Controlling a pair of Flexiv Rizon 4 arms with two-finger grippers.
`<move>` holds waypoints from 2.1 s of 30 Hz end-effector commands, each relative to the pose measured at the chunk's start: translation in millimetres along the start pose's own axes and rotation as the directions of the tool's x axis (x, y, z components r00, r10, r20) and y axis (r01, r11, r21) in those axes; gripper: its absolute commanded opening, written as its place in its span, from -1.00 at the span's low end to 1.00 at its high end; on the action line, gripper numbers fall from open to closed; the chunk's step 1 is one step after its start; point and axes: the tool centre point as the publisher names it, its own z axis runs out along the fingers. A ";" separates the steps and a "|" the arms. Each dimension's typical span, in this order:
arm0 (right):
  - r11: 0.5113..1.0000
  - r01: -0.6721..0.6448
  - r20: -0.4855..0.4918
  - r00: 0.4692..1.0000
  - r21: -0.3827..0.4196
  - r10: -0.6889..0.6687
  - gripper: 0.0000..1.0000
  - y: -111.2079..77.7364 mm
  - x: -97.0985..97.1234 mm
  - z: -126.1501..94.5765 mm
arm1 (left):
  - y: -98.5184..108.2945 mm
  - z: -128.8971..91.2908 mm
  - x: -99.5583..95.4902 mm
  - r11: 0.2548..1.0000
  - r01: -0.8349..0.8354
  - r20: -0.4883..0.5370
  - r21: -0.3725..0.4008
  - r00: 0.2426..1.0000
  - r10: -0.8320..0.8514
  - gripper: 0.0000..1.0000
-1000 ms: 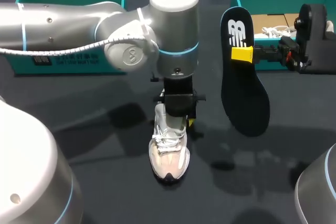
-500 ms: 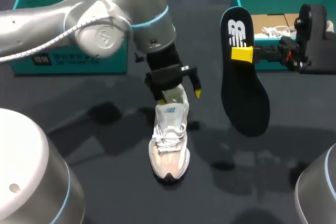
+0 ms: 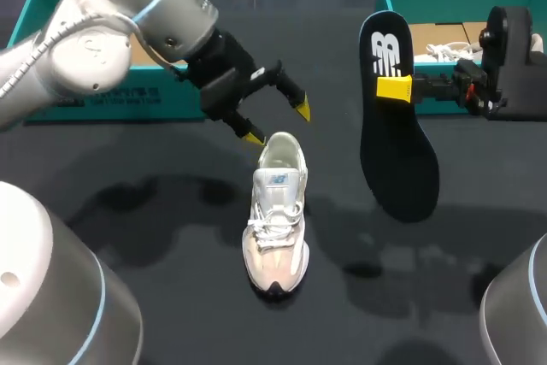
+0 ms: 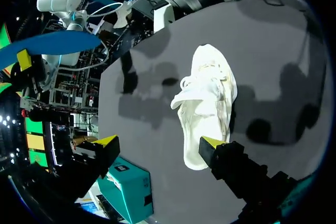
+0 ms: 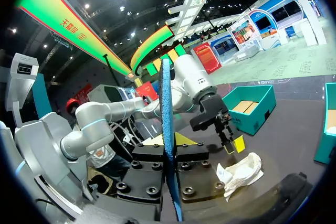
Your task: Take the shoe out of the shoebox, open the shoe tongue, remove and reinsert the insole, then place the shoe into the shoebox
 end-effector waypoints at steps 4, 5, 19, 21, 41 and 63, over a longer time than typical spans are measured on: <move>1.000 0.000 0.000 1.000 0.000 0.000 -1.00 -0.7 -0.5 1.3 | -8.6 -8.5 8.8 1.000 -0.001 0.161 -0.013 0.987 0.004 1.00; 1.000 0.000 0.000 1.000 0.000 0.000 -1.00 -0.7 -0.5 1.3 | -8.6 -8.5 8.8 1.000 -0.001 0.161 -0.013 0.987 0.004 1.00; 1.000 -0.020 -0.006 1.000 0.007 0.020 -1.00 1.4 -5.1 1.4 | -25.7 -45.6 -2.2 0.996 -0.004 0.457 -0.085 0.889 0.043 1.00; 0.998 -0.059 -0.017 0.998 0.009 0.059 -1.00 5.9 -19.8 2.5 | -27.1 -51.4 -3.0 0.995 0.013 0.495 -0.095 0.868 0.035 1.00; 0.975 -0.220 -0.067 0.973 0.024 0.221 -1.00 36.1 -111.6 29.7 | -8.2 -96.5 -13.8 0.990 0.095 0.706 -0.106 0.708 0.007 1.00; 0.872 -0.490 0.058 0.870 -0.014 0.490 -1.00 38.0 -203.0 60.6 | 14.1 -110.4 -25.3 0.986 -0.011 0.775 -0.168 0.617 0.139 1.00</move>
